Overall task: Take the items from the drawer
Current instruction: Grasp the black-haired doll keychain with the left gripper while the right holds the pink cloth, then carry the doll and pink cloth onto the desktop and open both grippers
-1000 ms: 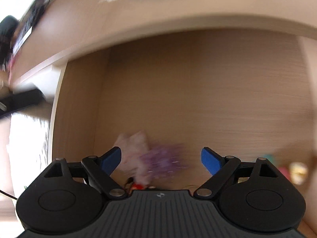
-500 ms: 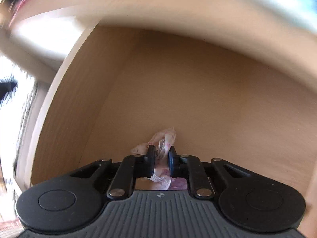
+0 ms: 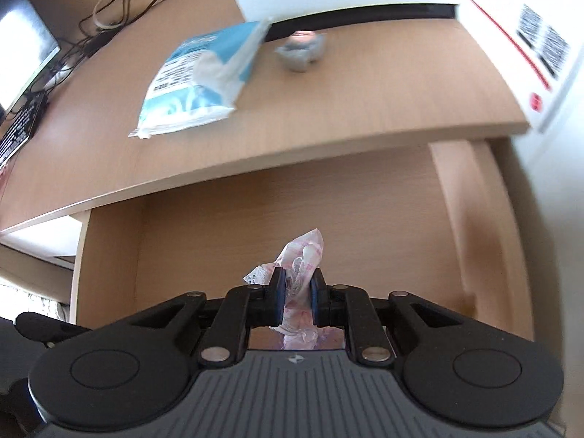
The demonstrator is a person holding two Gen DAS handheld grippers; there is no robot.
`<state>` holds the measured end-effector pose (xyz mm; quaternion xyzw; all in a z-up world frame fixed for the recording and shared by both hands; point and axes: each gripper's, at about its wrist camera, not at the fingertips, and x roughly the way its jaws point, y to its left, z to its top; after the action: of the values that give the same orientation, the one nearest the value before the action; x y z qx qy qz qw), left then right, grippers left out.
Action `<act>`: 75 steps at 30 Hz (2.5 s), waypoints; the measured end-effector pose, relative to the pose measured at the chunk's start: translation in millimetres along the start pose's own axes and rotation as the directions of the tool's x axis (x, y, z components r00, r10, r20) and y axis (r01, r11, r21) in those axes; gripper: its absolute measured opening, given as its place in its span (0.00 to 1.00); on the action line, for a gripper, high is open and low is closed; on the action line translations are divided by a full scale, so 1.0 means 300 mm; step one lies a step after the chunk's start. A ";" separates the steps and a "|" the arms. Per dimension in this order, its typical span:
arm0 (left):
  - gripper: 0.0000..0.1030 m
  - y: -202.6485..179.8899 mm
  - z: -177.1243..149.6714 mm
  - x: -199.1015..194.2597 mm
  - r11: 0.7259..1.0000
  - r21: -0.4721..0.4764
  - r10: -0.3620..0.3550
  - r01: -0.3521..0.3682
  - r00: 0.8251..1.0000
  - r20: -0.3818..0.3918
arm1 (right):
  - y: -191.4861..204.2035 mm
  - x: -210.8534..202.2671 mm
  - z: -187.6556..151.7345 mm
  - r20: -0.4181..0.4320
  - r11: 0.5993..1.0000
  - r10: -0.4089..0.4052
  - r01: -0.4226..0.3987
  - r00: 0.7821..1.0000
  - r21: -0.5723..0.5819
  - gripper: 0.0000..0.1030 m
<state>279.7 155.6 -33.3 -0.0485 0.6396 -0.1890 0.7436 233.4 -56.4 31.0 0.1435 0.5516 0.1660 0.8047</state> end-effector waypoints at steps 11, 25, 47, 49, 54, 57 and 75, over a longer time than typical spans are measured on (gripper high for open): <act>0.25 0.021 0.068 0.141 0.972 0.230 0.018 0.043 0.967 -0.256 | -0.079 0.008 -0.059 -0.021 0.998 0.031 -0.030 0.999 0.051 0.13; 0.39 -0.054 0.099 0.108 0.959 0.279 0.068 -0.047 0.996 -0.063 | -0.127 -0.040 -0.067 0.009 0.996 0.019 -0.020 1.000 0.081 0.14; 0.31 -0.082 0.068 0.013 0.996 0.058 0.060 -0.064 0.996 0.073 | -0.092 -0.129 -0.137 0.035 1.000 0.002 -0.002 0.999 0.006 0.14; 0.31 -0.099 0.061 -0.073 0.999 0.025 0.027 -0.032 0.987 0.158 | -0.086 -0.164 -0.141 0.055 1.000 0.007 -0.007 0.998 0.002 0.14; 0.31 -0.095 0.090 -0.274 0.998 -0.040 -0.031 0.049 0.925 0.378 | -0.068 -0.267 -0.118 0.139 0.999 0.031 -0.030 0.990 -0.015 0.14; 0.30 -0.099 0.168 -0.373 0.998 -0.058 0.000 0.034 0.864 0.503 | -0.058 -0.334 -0.099 0.199 0.998 0.053 -0.047 0.979 -0.034 0.14; 0.30 0.026 0.609 -0.259 0.959 -0.281 0.222 -0.036 0.710 0.668 | -0.108 -0.370 0.006 0.280 1.000 0.028 -0.025 0.960 -0.014 0.14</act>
<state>449.8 158.5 69.2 -0.1626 0.3350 -0.0230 0.9278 201.4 -133.1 111.3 0.1685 0.4294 0.1576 0.8732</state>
